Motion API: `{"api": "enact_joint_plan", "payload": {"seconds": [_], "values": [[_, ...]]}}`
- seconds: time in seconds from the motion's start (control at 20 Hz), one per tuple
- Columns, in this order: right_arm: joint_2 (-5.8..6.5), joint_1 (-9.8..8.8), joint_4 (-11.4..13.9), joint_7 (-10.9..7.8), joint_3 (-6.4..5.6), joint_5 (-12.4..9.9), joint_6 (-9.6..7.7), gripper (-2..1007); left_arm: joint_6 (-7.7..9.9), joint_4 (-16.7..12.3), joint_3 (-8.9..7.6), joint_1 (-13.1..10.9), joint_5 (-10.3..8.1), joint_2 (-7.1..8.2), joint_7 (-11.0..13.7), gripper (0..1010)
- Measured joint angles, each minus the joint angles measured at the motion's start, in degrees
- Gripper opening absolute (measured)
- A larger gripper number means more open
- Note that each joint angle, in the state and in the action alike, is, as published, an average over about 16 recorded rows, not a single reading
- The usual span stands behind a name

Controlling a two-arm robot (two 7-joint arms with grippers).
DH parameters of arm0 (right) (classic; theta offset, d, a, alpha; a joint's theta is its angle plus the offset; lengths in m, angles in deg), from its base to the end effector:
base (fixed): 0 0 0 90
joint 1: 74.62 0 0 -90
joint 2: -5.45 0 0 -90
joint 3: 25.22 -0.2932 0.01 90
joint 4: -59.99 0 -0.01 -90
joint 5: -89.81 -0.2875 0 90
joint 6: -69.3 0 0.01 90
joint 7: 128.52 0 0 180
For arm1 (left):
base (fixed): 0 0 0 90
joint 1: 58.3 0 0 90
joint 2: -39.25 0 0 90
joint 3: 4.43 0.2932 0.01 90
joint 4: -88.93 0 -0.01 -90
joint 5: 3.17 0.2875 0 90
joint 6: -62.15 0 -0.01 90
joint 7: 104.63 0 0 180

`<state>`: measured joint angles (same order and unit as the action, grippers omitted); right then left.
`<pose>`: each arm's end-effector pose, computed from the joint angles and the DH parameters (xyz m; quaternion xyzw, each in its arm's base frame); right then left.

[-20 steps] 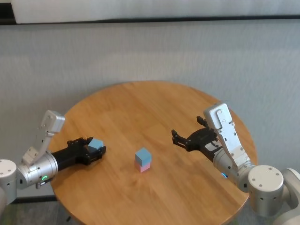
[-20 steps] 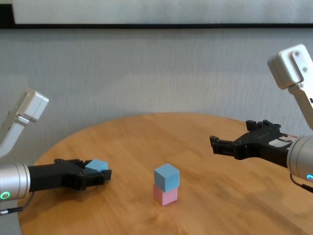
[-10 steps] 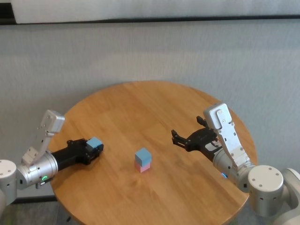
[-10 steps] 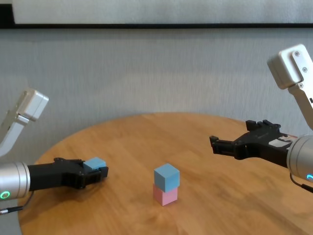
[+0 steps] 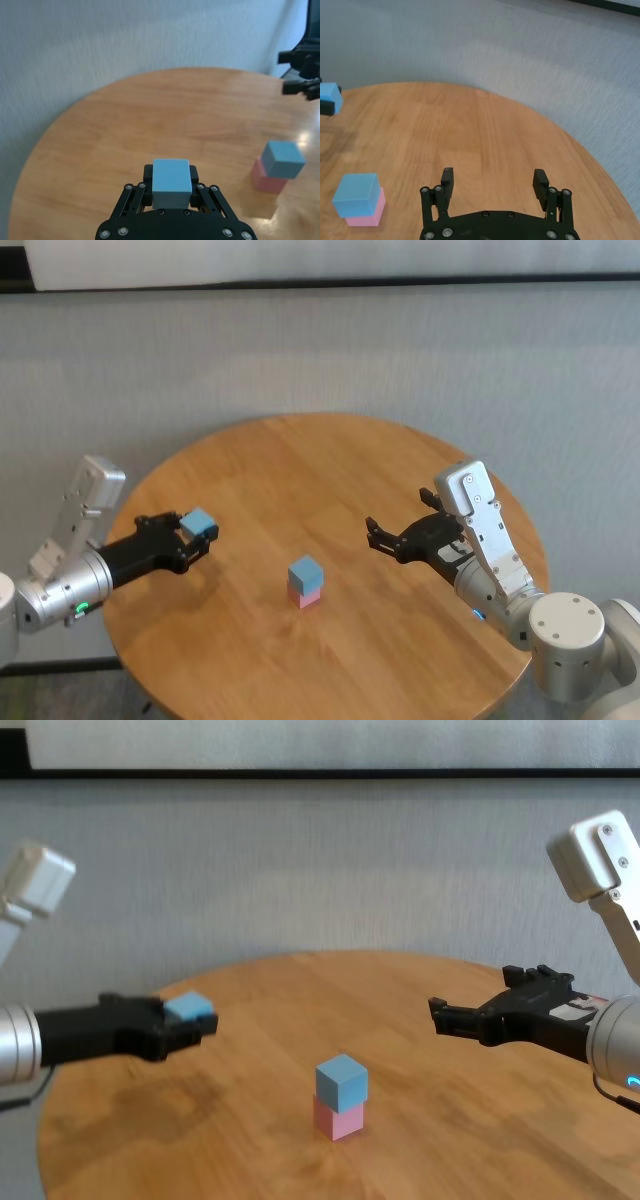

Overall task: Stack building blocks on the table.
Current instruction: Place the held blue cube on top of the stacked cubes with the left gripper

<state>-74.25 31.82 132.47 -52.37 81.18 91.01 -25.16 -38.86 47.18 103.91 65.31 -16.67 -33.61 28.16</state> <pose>0.3808 0.0104 -0.3061 -0.1475 -0.0403 -0.5236 0.8382 0.4453 0.0931 -0.3235 0.1121 0.0105 0.3844 0.9163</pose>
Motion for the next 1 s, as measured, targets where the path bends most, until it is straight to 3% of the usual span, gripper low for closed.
{"api": "enact_joint_plan", "payload": {"seconds": [0.25, 0.45, 0.7, 1.0], "values": [[0.0, 0.0, 0.0, 0.0, 0.0, 0.0, 0.0, 1000, 3.06, -10.7, 0.71, -3.9, -0.53, 2.13, -0.5, 402], [0.0, 0.0, 0.0, 0.0, 0.0, 0.0, 0.0, 1000, 4.59, -15.9, 1.88, -5.6, -0.66, 2.95, -0.5, 402], [0.0, 0.0, 0.0, 0.0, 0.0, 0.0, 0.0, 1000, 5.67, -18.7, 3.67, -6.3, -0.56, 3.06, -0.3, 402], [0.0, 0.0, 0.0, 0.0, 0.0, 0.0, 0.0, 1000, 6.02, -19.3, 5.47, -6.3, -0.67, 2.73, -0.1, 402]]}}
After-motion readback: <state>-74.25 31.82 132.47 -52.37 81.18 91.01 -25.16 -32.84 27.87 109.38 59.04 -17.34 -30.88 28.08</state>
